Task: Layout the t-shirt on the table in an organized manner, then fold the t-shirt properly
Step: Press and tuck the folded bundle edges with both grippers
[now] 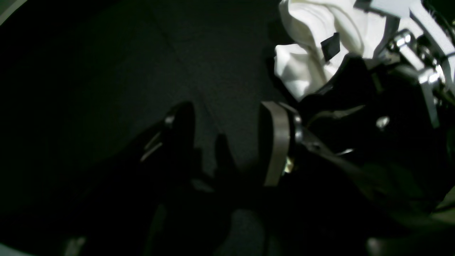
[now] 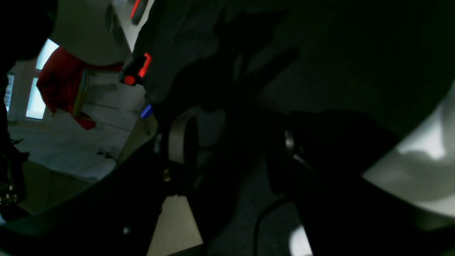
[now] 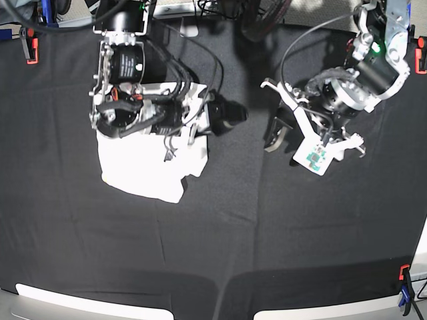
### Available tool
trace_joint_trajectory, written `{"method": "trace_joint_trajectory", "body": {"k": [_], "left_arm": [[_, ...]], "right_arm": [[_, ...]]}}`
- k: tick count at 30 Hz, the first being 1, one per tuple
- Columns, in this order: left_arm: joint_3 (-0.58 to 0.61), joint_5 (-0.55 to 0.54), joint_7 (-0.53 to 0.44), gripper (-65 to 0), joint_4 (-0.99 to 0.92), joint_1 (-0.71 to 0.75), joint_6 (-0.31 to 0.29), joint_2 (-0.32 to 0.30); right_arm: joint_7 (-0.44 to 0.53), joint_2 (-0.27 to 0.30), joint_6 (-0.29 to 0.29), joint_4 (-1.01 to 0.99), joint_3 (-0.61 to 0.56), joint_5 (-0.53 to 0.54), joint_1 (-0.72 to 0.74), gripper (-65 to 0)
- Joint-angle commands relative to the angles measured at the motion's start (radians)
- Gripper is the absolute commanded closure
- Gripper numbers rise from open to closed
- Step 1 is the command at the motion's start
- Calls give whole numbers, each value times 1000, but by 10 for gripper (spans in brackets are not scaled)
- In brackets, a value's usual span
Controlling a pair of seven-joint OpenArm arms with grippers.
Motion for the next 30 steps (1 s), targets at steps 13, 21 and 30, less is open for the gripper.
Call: {"method": "trace_joint_trajectory", "body": {"k": [13,21,30], "left_arm": [[207,-101,-95,-268,-35,18,-38,147],[444,-76,-180,-269,-237,-16,-60,148],[468,-26,-276,-269,-479,-50,-86,186]], "right_arm": [[16,71,2,71,265,-97,240,-292],[287,204,2,28,266,-323,145,-290],[429,206,2,-326,195,-449,212,-290]]}}
